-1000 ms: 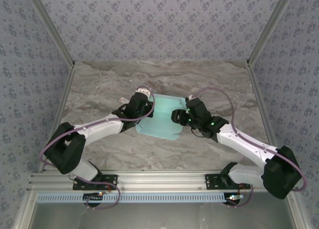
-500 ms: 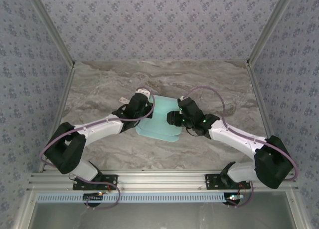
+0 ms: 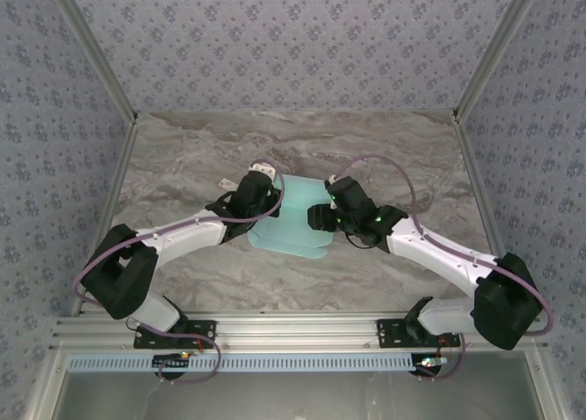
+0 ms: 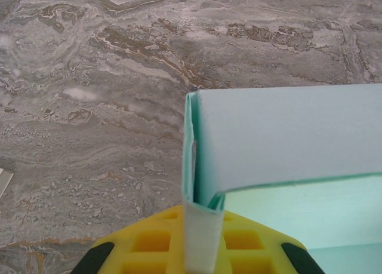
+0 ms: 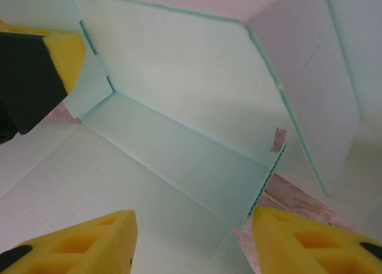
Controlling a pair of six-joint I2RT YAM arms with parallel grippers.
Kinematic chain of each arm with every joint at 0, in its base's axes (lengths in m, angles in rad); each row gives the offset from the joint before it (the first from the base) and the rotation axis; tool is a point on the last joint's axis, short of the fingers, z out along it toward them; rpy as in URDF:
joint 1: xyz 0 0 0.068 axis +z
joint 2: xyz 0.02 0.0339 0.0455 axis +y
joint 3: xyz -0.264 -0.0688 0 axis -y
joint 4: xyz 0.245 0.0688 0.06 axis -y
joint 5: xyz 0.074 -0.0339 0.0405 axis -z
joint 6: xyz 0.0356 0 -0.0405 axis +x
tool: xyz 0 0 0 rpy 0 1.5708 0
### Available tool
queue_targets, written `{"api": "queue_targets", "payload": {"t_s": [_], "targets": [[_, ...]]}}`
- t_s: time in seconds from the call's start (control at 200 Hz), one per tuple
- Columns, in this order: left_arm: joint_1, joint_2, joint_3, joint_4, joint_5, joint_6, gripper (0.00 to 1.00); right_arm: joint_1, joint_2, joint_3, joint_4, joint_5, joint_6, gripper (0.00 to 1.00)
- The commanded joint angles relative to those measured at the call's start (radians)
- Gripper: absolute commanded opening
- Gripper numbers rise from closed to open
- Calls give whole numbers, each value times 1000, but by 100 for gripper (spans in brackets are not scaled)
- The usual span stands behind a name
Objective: Fold the paper box
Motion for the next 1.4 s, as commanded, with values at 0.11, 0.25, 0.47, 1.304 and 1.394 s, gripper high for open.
{"api": "queue_targets", "payload": {"t_s": [0.11,0.25,0.47,1.304,1.394], "targets": [[15,15,27,15,17,-15,4,-13,-101,97,-195,15,-81,61],[33,21,33,11,51,-28,3,-28,-137,173,-295,3,-162,63],[61,6,24,4,91,-44,3,-157,-212,223,-398,-30,-245,64],[87,-29,-8,26,173,-82,3,-498,-45,-85,88,-639,-278,55],[86,-27,-7,26,180,-84,3,-486,-33,-87,106,-663,-280,53]]}}
